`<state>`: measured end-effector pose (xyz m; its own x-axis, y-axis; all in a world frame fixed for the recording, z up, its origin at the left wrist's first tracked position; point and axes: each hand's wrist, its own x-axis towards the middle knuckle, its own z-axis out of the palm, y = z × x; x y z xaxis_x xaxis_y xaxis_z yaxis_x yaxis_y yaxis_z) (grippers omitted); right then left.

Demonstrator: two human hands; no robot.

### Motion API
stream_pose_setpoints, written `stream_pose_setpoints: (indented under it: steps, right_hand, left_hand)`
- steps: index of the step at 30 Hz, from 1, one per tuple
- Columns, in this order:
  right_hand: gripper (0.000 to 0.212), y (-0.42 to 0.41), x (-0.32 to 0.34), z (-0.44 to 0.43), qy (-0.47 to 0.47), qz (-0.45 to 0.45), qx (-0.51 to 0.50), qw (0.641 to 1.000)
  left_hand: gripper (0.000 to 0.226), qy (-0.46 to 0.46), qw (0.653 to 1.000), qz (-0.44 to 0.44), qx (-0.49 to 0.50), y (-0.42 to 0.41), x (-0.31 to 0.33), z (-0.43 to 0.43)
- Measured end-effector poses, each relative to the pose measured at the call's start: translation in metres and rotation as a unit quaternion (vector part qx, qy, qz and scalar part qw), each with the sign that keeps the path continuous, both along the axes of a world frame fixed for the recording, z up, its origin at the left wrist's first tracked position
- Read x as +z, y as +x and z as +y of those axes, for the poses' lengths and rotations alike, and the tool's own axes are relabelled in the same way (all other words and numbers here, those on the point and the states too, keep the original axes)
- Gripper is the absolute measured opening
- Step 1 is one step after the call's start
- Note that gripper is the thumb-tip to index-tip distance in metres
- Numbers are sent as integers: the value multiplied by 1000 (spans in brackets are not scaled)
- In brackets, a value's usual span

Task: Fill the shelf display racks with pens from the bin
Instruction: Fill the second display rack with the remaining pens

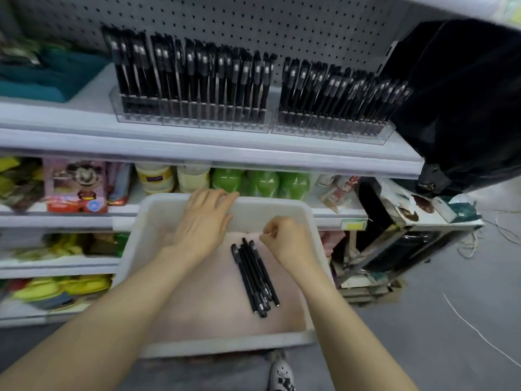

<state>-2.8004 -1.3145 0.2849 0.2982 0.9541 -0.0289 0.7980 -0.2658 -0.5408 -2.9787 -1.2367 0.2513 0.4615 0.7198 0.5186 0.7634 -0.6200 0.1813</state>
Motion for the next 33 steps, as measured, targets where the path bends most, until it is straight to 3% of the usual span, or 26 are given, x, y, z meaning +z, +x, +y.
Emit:
stream_pose_setpoints:
  steps: [6, 19, 22, 29, 33]
  right_hand:
    - [18, -5, -26, -5, -125, -10, 10, 992]
    - [12, -2, -29, -5, -131, -71, 13, 989]
    - [5, 2, -24, -4, -111, -10, -9, 994]
    - [15, 14, 11, 2, 13, 208, -1, 978]
    - [11, 36, 44, 10, 79, 191, 22, 978]
  left_hand:
    - [44, -13, 1000, -18, 11, 5, -6, -2]
    - [43, -4, 999, -28, 19, 5, -3, -5]
    - [41, -7, 1000, -21, 15, 5, -1, -5]
    - [44, -51, 998, 11, 28, 6, 7, -1]
    - [37, -64, 998, 13, 26, 17, 28, 2]
